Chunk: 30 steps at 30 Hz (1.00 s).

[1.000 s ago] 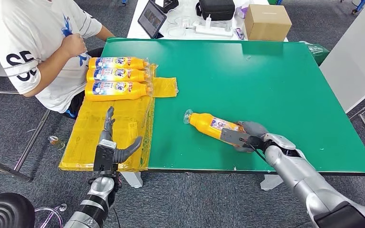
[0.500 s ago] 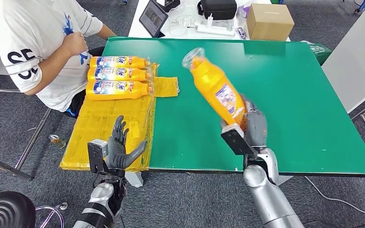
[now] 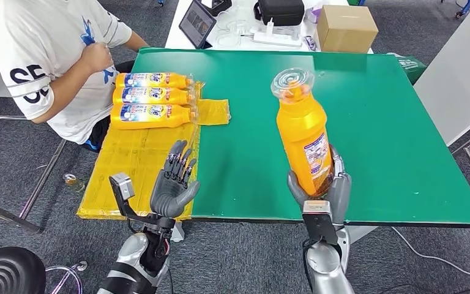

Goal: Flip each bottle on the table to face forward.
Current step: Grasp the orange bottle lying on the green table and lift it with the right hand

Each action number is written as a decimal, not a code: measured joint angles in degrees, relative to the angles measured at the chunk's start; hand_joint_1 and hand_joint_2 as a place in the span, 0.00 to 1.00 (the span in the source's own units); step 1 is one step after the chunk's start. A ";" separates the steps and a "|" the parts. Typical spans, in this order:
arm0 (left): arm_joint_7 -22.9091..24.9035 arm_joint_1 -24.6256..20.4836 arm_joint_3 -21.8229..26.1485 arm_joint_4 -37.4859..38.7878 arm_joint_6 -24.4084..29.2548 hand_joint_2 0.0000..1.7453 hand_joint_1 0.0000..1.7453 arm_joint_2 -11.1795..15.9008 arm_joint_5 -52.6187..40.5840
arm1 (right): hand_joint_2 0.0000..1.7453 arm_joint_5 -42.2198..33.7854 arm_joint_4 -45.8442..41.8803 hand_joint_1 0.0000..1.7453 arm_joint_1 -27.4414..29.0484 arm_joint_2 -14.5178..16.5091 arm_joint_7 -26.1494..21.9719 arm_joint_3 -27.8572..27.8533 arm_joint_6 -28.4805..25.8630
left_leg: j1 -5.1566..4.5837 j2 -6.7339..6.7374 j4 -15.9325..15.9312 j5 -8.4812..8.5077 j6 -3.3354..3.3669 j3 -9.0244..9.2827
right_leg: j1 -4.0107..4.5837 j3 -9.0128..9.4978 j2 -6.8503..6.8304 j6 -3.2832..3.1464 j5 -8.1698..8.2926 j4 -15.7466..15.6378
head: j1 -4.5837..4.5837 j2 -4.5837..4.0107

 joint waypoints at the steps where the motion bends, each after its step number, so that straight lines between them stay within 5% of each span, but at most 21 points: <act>1: -0.03 0.13 -0.31 -0.32 0.00 1.00 0.00 0.10 -0.01 | 1.00 0.22 0.39 1.00 0.10 0.12 0.03 0.04 0.68 | 0.00 0.00 0.00 0.00 0.00 0.00 | 0.00 0.00 0.00 0.00 0.00 0.00 | 0.00 0.00; 11: -1.00 1.26 -4.30 -4.08 -0.34 1.00 0.00 0.72 -0.72 | 1.00 2.23 15.15 1.00 0.28 1.98 -0.07 7.44 9.93 | 0.04 0.01 -0.01 -0.01 -0.01 -0.02 | 0.04 -0.02 0.01 -0.01 -0.01 0.00 | -0.01 0.00; 30: -1.10 1.14 -9.92 -4.21 1.55 1.00 0.00 1.95 -10.44 | 1.00 3.71 31.66 1.00 -4.03 4.56 0.25 15.95 11.98 | 0.02 0.06 0.00 -0.01 -0.01 -0.03 | 0.01 -0.08 0.03 -0.01 0.00 0.00 | 0.00 0.00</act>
